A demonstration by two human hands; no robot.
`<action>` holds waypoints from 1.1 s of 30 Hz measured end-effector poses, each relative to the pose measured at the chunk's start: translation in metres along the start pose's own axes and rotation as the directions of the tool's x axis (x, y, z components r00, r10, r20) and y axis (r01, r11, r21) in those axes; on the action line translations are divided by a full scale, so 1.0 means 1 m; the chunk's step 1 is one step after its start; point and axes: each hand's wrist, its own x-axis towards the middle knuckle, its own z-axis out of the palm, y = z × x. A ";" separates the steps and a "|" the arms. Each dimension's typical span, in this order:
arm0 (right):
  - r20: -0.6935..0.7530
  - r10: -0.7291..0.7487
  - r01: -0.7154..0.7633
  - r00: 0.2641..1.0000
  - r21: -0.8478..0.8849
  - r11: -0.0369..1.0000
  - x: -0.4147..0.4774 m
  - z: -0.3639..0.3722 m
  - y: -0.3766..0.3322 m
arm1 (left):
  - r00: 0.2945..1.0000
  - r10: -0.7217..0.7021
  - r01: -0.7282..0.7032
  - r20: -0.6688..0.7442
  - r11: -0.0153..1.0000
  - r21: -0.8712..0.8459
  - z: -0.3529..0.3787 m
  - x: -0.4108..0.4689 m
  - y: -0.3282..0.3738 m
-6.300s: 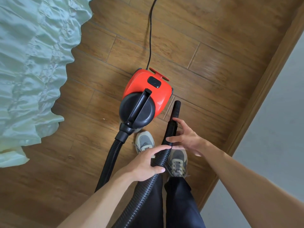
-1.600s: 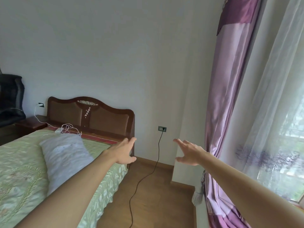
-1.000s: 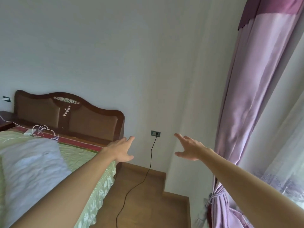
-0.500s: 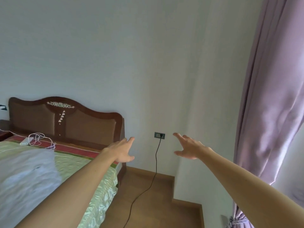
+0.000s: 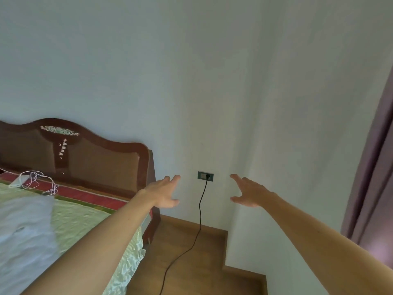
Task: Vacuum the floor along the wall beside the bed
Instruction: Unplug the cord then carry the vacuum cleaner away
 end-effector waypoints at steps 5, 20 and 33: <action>0.021 -0.014 0.013 1.000 0.034 0.999 0.052 0.000 0.011 | 1.000 -0.005 0.005 0.011 1.000 -0.002 -0.005 0.051 -0.015; 0.124 0.107 -0.124 0.987 0.142 0.982 0.265 0.028 0.048 | 0.993 0.058 -0.052 0.100 0.997 -0.062 0.015 0.282 -0.108; 0.260 0.126 -0.177 0.957 0.180 0.968 0.399 0.086 0.086 | 0.963 0.056 -0.024 0.263 0.992 -0.125 0.070 0.426 -0.128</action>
